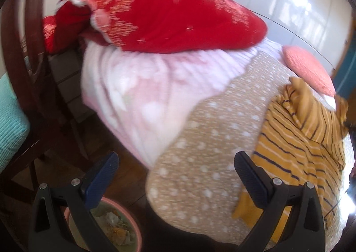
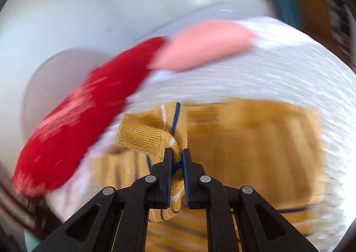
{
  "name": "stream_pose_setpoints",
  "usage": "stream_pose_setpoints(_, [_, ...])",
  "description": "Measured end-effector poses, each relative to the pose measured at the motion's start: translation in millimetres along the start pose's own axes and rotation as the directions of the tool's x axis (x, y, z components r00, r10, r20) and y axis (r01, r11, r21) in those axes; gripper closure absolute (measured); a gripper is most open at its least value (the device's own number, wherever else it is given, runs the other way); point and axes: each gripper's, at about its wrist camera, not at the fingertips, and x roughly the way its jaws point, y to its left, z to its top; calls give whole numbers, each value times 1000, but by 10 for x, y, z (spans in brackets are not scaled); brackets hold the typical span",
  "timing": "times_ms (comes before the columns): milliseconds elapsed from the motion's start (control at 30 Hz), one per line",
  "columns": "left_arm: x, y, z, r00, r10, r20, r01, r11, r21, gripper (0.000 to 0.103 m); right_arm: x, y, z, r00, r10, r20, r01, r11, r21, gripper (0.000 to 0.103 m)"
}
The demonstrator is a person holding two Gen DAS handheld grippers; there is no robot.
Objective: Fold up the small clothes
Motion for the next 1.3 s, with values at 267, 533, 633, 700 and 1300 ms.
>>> stream_pose_setpoints(267, [154, -657, 55, 991, -131, -15, 132, 980, 149, 0, -541, -1022, -220, 995, -93, -48, 97, 990, 100, 55])
stream_pose_setpoints(533, [752, -944, 30, 915, -327, -239, 365, 921, 139, 0, -1108, -1427, -916, 975, 144, -172, -114, 978, 173, 47])
stream_pose_setpoints(633, [926, -991, 10, 870, -395, -295, 440, 892, 103, 0, -1193, -1428, -1258, 950, 247, -190, -207, 955, 211, 47])
stream_pose_setpoints(700, [973, -1053, 0, 874, -384, -298, 434, 893, 123, 0, -1227, -1398, -1435, 940, 287, -184, -245, 944, 222, 47])
stream_pose_setpoints(1300, [801, -890, -563, 771, -529, -355, 601, 788, 132, 18, -1104, -899, -2186, 836, 504, -216, -432, 848, 305, 45])
